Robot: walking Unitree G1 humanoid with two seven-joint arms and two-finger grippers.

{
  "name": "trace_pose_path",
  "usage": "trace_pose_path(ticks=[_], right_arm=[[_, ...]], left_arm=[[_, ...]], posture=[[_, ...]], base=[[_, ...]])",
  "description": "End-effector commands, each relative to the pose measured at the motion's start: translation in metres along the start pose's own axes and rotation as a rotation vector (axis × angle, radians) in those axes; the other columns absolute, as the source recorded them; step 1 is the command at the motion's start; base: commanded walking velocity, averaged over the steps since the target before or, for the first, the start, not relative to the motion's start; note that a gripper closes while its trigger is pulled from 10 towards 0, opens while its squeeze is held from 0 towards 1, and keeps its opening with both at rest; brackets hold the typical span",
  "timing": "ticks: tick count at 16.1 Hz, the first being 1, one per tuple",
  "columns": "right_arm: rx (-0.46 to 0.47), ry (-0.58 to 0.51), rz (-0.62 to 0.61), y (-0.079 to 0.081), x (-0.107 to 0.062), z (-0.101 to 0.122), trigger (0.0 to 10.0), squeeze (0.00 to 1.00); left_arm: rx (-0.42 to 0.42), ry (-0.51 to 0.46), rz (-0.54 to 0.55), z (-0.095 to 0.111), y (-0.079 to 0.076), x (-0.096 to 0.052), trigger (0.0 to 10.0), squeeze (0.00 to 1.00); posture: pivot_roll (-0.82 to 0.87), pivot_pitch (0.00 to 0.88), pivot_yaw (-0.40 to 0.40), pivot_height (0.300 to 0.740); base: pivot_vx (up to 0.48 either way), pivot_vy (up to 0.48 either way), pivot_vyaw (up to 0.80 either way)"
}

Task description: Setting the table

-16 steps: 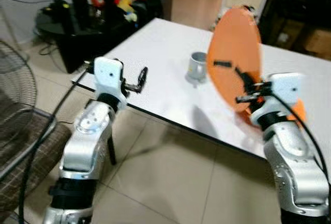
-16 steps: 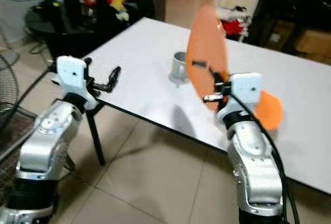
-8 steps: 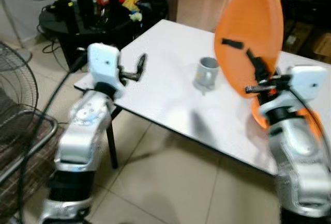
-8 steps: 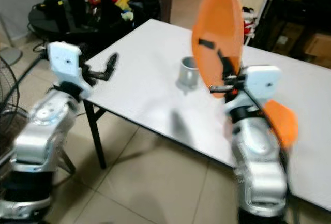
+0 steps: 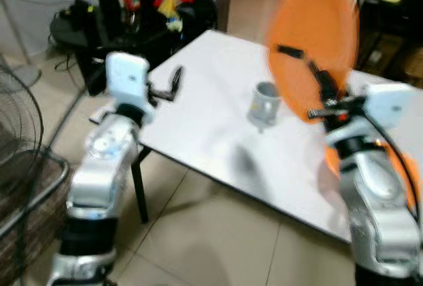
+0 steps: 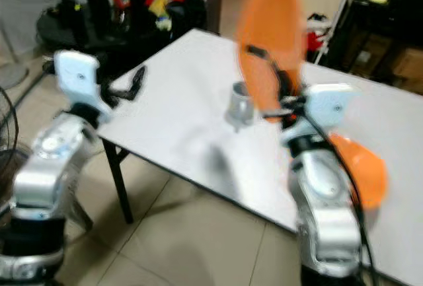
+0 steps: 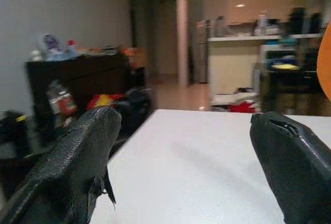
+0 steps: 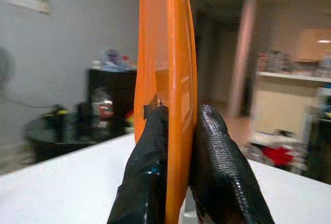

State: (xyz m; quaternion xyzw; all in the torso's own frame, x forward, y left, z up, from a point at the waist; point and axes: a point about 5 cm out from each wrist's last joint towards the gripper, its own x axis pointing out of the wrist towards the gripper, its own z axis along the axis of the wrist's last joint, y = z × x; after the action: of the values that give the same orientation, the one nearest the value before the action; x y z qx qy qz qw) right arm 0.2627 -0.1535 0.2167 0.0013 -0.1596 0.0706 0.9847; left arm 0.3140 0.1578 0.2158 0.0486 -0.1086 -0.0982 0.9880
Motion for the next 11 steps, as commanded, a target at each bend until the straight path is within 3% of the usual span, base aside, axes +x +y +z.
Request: trace_pose_path(ticks=[1,5,11], right_arm=[[-0.028,-0.065,-0.032,-0.008,-0.001,0.013,10.0,0.00],[-0.024,-0.020,-0.045,-0.010,-0.002,0.006,10.0,0.00],[0.013,-0.006,-0.067,-0.008,-0.006,0.003,10.0,0.00]], left_arm=[[-0.003,-0.003,-0.031,0.002,-0.009,0.003,10.0,0.00],[0.010,0.014,-0.056,-0.003,-0.015,0.002,10.0,0.00],[0.026,0.034,-0.065,-0.007,-0.012,0.004,10.0,0.00]], posture=[[0.04,0.000,-0.058,0.740],[0.04,0.000,-0.053,0.740],[0.03,0.000,-0.021,0.740]], base=[[0.315,0.000,0.00],[0.000,0.000,-0.11],[0.000,0.467,-0.80]])
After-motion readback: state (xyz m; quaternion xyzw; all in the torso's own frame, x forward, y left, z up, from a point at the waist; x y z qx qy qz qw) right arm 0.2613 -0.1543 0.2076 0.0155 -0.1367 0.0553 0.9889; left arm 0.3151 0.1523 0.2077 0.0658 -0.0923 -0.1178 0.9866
